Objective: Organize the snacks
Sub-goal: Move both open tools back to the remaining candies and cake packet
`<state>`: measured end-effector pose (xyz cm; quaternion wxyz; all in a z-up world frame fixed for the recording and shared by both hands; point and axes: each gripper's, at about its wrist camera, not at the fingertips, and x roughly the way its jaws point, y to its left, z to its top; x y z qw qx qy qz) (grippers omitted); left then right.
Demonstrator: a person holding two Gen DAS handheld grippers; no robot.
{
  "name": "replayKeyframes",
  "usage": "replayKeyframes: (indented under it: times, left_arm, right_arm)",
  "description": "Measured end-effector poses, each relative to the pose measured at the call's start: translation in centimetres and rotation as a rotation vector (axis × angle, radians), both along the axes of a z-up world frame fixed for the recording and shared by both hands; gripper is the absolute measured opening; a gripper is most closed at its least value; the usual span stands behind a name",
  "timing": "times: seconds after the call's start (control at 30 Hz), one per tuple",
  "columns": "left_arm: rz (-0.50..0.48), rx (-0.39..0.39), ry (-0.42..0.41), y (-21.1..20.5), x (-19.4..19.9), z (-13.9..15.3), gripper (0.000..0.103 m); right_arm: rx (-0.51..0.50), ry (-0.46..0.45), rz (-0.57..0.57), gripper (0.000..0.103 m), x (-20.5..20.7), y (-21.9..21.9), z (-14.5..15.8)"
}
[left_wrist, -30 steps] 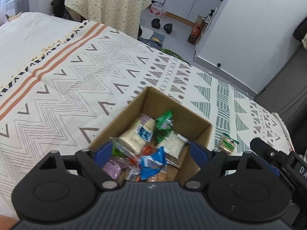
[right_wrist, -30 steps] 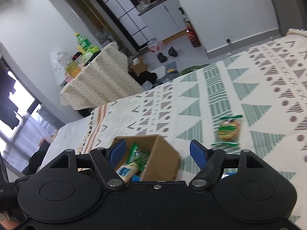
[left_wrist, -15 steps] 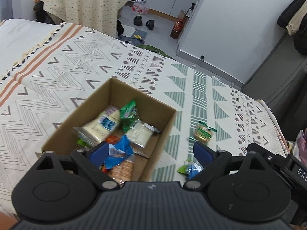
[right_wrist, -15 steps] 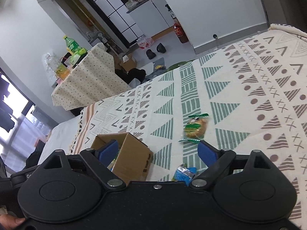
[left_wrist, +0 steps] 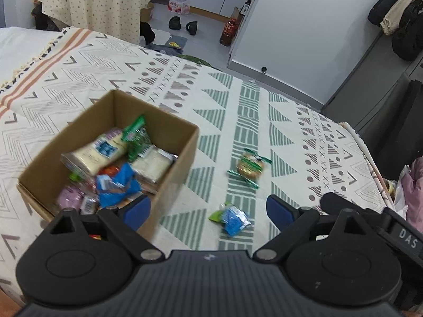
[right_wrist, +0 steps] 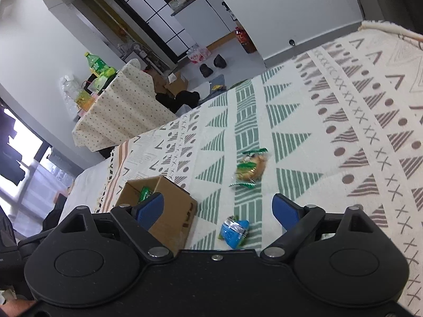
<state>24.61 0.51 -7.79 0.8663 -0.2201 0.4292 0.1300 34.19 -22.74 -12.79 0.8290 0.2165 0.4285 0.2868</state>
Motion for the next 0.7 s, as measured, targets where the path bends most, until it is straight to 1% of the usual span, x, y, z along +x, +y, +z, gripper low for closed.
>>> replayKeyframes:
  times: [0.1, 0.13, 0.23, 0.47, 0.6, 0.7]
  left_arm:
    - [-0.010, -0.005, -0.002, -1.0, 0.3, -0.5, 0.092]
    - [-0.006, -0.010, -0.002, -1.1, 0.4, -0.7, 0.091]
    - [0.009, -0.016, -0.001, -1.9, 0.8, -1.4, 0.091]
    - [0.012, -0.011, 0.016, -3.7, 1.8, -3.3, 0.082]
    - [0.004, 0.001, 0.035, -4.5, 2.3, -4.5, 0.079]
    - [-0.001, 0.003, 0.052, -4.9, 2.9, -5.5, 0.073]
  right_arm:
    - [-0.004, 0.001, 0.014, 0.084, 0.0, -0.4, -0.6]
    - [-0.003, 0.010, 0.015, 0.081, 0.0, -0.5, -0.9]
    - [0.010, 0.032, 0.013, 0.077, 0.1, -1.2, -1.6]
    - [0.046, 0.055, -0.010, 0.075, 0.7, -2.4, -2.5]
    - [0.050, 0.070, -0.017, 0.074, 1.1, -2.6, -3.1]
    - [0.054, 0.080, -0.019, 0.072, 1.3, -2.7, -3.5]
